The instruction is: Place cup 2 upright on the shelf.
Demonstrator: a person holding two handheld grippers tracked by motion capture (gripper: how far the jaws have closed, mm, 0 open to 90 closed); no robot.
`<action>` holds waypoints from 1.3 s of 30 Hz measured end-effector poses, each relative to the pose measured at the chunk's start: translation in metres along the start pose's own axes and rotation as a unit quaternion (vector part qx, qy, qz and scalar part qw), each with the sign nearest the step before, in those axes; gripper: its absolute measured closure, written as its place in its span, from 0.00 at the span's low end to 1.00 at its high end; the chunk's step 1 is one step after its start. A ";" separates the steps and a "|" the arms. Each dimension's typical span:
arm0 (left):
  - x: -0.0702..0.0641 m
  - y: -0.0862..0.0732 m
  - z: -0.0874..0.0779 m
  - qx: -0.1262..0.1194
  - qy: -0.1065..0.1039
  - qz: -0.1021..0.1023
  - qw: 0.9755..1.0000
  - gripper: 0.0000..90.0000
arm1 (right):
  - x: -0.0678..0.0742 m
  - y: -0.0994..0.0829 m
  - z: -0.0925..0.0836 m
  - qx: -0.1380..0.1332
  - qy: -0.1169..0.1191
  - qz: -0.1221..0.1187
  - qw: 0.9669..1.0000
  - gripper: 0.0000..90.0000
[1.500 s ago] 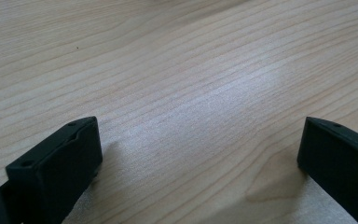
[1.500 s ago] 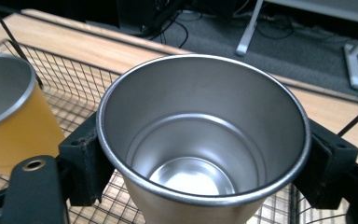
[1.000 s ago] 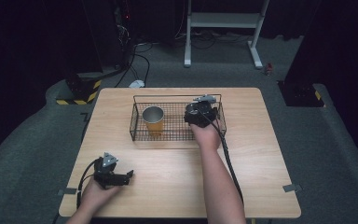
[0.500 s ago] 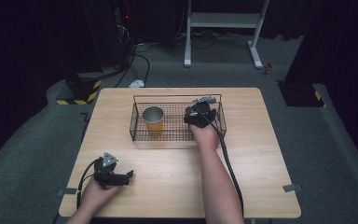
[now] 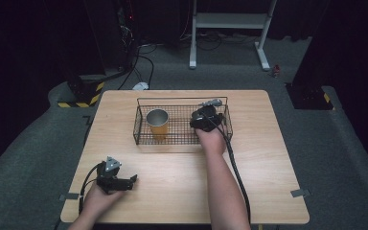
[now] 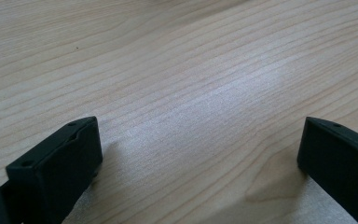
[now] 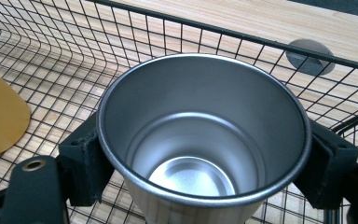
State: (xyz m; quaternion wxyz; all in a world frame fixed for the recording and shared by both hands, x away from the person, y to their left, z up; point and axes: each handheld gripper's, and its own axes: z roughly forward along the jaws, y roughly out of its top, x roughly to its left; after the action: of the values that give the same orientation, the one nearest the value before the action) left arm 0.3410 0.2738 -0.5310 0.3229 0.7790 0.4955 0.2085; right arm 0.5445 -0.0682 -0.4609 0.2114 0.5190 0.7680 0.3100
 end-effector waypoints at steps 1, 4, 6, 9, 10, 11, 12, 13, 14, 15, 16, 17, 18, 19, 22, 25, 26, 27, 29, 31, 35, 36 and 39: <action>0.000 0.000 0.000 0.000 0.000 0.000 1.000 0.00 | 0.000 0.000 0.000 0.000 0.000 0.000 1.000 0.21; 0.000 0.000 0.000 0.000 0.000 0.000 1.000 0.00 | 0.000 0.000 -0.001 0.004 0.002 -0.001 1.000 0.20; 0.000 0.000 0.000 0.000 0.000 0.000 1.000 0.00 | 0.000 -0.001 -0.001 0.005 0.002 -0.005 1.000 0.20; 0.000 0.000 0.000 0.000 0.000 0.000 1.000 0.00 | 0.000 -0.002 -0.001 0.008 -0.001 -0.017 1.000 0.20; 0.000 0.000 0.000 0.000 0.000 0.000 1.000 0.00 | 0.000 -0.002 -0.001 0.008 -0.001 -0.017 1.000 0.20; 0.000 0.000 0.000 -0.001 0.000 -0.001 1.000 0.00 | 0.001 -0.002 -0.001 0.012 -0.003 -0.020 1.000 0.19; 0.000 0.000 0.000 -0.001 0.000 -0.001 1.000 0.00 | 0.002 -0.003 -0.001 0.015 -0.004 -0.021 1.000 0.19; 0.000 0.000 0.000 -0.001 0.000 -0.001 1.000 0.00 | 0.002 -0.003 -0.001 0.015 -0.006 -0.027 1.000 0.18; 0.000 0.000 0.000 -0.001 0.000 -0.001 1.000 0.00 | 0.002 -0.003 -0.001 0.015 -0.006 -0.027 1.000 0.18; 0.000 0.000 0.000 0.000 0.000 -0.001 1.000 0.00 | 0.002 -0.004 -0.001 0.015 -0.006 -0.025 1.000 0.18; 0.000 0.000 0.000 0.000 0.000 -0.001 1.000 0.00 | 0.002 -0.004 -0.001 0.015 -0.006 -0.025 1.000 0.18; 0.000 0.000 0.000 -0.001 0.000 -0.001 1.000 0.00 | 0.002 -0.004 -0.001 0.015 -0.004 -0.023 1.000 0.18; 0.000 0.000 0.000 -0.001 0.000 -0.001 1.000 0.00 | 0.001 -0.004 -0.001 0.015 -0.005 -0.025 1.000 0.17; 0.000 0.000 0.000 -0.001 0.000 -0.001 1.000 0.00 | 0.001 -0.004 -0.001 0.015 -0.005 -0.025 1.000 0.17; 0.000 0.000 0.000 -0.001 0.000 -0.001 1.000 0.00 | 0.000 -0.004 -0.002 0.016 -0.004 -0.025 1.000 0.15; 0.000 0.000 0.000 0.000 0.000 -0.001 1.000 0.00 | 0.000 -0.003 -0.003 0.013 -0.005 -0.024 1.000 0.12; 0.000 0.000 0.000 0.000 0.000 -0.001 1.000 0.00 | 0.000 -0.003 -0.004 0.012 -0.004 -0.021 1.000 0.12; 0.000 0.000 0.000 0.000 0.000 -0.001 1.000 0.00 | 0.000 -0.003 -0.004 0.011 -0.001 -0.021 1.000 0.11; 0.000 0.000 0.000 0.000 0.000 -0.001 1.000 0.00 | -0.001 -0.003 -0.005 0.008 0.001 -0.019 1.000 0.11; 0.000 0.000 0.000 0.000 0.000 -0.001 1.000 0.00 | -0.001 -0.003 -0.006 0.006 0.001 -0.018 1.000 0.11; 0.000 0.000 0.000 0.000 0.000 -0.001 1.000 0.00 | -0.001 -0.003 -0.009 -0.001 0.001 -0.014 1.000 0.11; 0.000 0.000 0.000 0.000 0.001 -0.001 1.000 0.00 | -0.001 -0.003 -0.010 -0.004 0.001 -0.015 1.000 0.11; 0.000 0.000 0.000 0.000 0.000 -0.001 1.000 0.00 | 0.000 -0.001 -0.015 -0.012 0.001 -0.018 1.000 0.11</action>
State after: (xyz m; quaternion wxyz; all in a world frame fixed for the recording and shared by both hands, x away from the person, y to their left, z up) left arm 0.3407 0.2737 -0.5310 0.3229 0.7785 0.4960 0.2087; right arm 0.5338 -0.0726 -0.4506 0.2228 0.5024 0.7734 0.3158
